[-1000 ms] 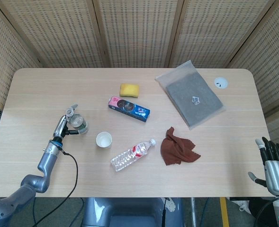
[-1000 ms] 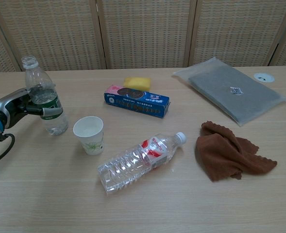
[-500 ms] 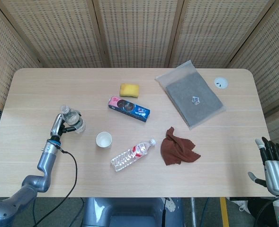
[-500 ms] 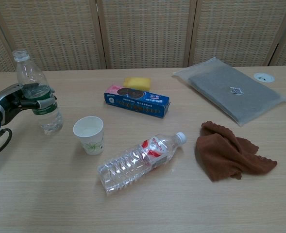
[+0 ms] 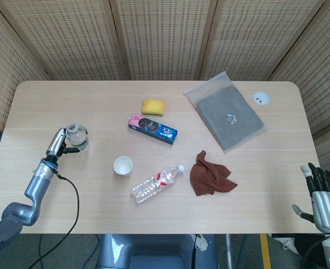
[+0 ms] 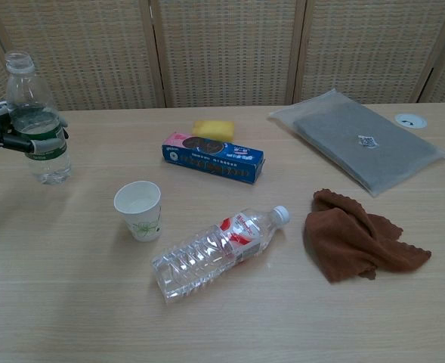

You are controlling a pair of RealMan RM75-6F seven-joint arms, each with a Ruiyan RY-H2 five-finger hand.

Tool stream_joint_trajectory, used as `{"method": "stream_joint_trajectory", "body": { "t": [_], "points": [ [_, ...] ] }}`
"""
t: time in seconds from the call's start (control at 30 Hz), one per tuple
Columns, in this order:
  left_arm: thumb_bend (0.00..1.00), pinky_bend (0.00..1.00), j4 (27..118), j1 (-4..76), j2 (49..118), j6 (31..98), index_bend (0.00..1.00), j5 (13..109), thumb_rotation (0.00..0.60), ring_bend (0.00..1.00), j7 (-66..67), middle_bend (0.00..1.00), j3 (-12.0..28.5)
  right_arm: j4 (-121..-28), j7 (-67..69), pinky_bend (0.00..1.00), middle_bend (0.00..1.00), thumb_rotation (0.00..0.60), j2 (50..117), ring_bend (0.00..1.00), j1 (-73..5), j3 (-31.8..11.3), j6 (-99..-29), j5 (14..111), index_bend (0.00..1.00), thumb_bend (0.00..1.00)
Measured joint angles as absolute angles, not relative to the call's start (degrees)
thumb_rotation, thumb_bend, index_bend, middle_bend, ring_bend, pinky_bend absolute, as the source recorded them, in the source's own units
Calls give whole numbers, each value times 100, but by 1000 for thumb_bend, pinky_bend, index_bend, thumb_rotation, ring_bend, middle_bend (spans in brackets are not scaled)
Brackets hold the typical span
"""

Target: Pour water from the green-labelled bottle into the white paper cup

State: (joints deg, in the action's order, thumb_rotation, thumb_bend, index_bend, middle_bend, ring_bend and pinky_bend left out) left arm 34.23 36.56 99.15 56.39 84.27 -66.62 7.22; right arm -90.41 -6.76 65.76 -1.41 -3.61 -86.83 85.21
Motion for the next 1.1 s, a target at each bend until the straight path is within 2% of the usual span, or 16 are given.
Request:
{"method": "stream_joint_trajectory", "body": {
  "t": [0.3, 0.53, 0.73, 1.1],
  "points": [
    [477, 350, 4228, 3521, 8906, 5946, 562, 8796, 600, 320, -5324, 485, 337, -9130, -697, 0, 0, 600, 6541, 0, -96, -323, -8821, 8659, 0, 0],
    [486, 350, 5055, 3517, 8325, 5797, 562, 8887, 600, 320, -4008, 485, 123, -9142, -784, 0, 0, 600, 6551, 0, -70, -322, -8889, 8687, 0, 0],
    [491, 350, 5560, 3596, 8170, 5597, 563, 8849, 600, 320, -3221, 485, 71, -9140, -821, 0, 0, 600, 6563, 0, -61, -323, -8900, 8683, 0, 0],
    [498, 351, 5651, 3734, 8238, 5488, 570, 8856, 600, 320, -2058, 485, 40, -9133, -762, 0, 0, 600, 6544, 0, -47, -337, -8916, 8663, 0, 0]
  ]
}}
